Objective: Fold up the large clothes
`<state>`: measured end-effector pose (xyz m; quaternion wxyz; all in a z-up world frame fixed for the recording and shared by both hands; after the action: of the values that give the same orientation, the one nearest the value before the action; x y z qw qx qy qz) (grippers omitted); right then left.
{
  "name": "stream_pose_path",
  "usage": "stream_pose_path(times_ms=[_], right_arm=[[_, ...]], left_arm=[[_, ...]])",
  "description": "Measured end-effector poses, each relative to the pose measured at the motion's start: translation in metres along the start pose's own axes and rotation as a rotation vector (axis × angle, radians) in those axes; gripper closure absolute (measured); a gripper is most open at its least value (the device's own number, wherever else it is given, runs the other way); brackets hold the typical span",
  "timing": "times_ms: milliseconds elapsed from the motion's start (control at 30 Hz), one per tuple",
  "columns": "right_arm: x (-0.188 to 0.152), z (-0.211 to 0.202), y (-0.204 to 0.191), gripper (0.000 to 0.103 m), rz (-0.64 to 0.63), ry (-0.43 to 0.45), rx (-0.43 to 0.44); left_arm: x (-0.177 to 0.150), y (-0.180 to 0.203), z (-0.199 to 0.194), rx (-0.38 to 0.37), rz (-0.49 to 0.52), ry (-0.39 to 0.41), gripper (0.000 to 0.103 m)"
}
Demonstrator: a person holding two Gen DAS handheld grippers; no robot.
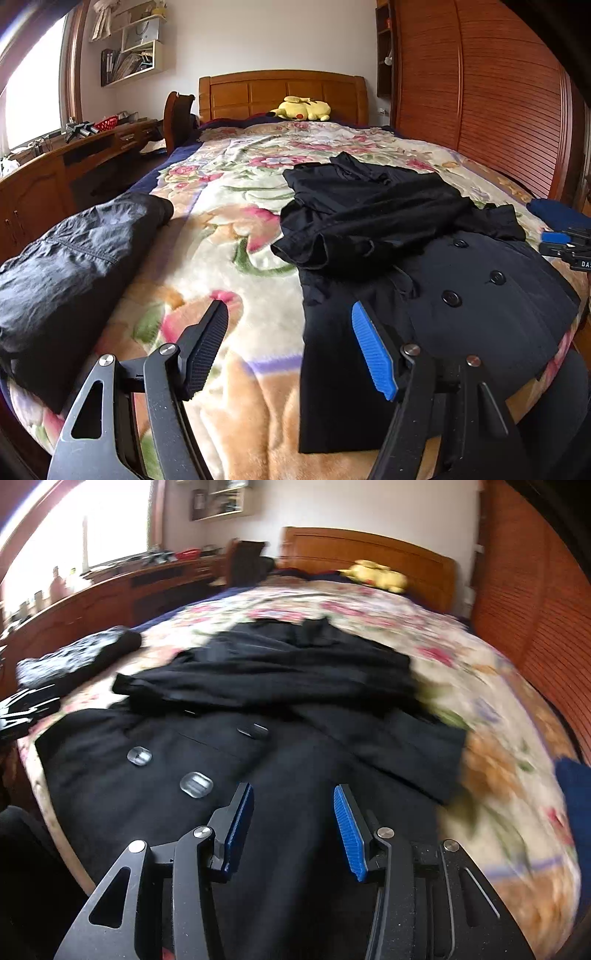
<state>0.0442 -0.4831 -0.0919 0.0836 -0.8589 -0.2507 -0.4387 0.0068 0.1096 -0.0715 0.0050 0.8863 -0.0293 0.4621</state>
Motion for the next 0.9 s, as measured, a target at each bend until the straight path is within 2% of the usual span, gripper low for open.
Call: stream_pose_path(times_ms=[100, 233, 400, 633, 733, 800, 900], right_arm=[[-0.016, -0.014, 0.022, 0.048, 0.037, 0.013, -0.044], [-0.034, -0.025, 0.048, 0.035, 0.118, 0.018, -0.069], [-0.059, -0.04, 0.079, 0.034, 0.204, -0.014, -0.079], [-0.069, -0.03, 0.085, 0.034, 0.264, -0.052, -0.011], [-0.073, -0.033, 0.084, 0.034, 0.283, -0.05, 0.037], [-0.075, -0.034, 0.078, 0.034, 0.269, -0.057, 0.056], [-0.078, -0.024, 0.073, 0.034, 0.216, -0.067, 0.062]], left_arm=[[-0.005, -0.002, 0.0, 0.002, -0.004, -0.024, 0.032], [-0.008, -0.006, -0.004, -0.012, -0.027, -0.043, 0.032], [-0.013, -0.014, -0.009, 0.02, -0.009, -0.055, 0.032], [-0.024, -0.019, -0.008, 0.023, -0.02, -0.07, 0.032], [-0.03, -0.016, -0.004, -0.01, -0.031, -0.081, 0.034], [-0.035, -0.014, 0.001, -0.004, -0.019, -0.092, 0.038], [-0.04, -0.011, 0.009, -0.002, 0.0, -0.104, 0.038]])
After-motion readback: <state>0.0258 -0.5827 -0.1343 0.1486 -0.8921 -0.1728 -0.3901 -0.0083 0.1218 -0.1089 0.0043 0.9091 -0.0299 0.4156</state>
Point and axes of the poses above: each gripper's, at about its wrist camera, not at the fingertips, and z roughly the way its jaws point, y to its right, x to its top, the point moved 10 cm from there along z, roughly the way its jaws point, and after that the axes turned 3 degrees about x, right-handed, at the moved point
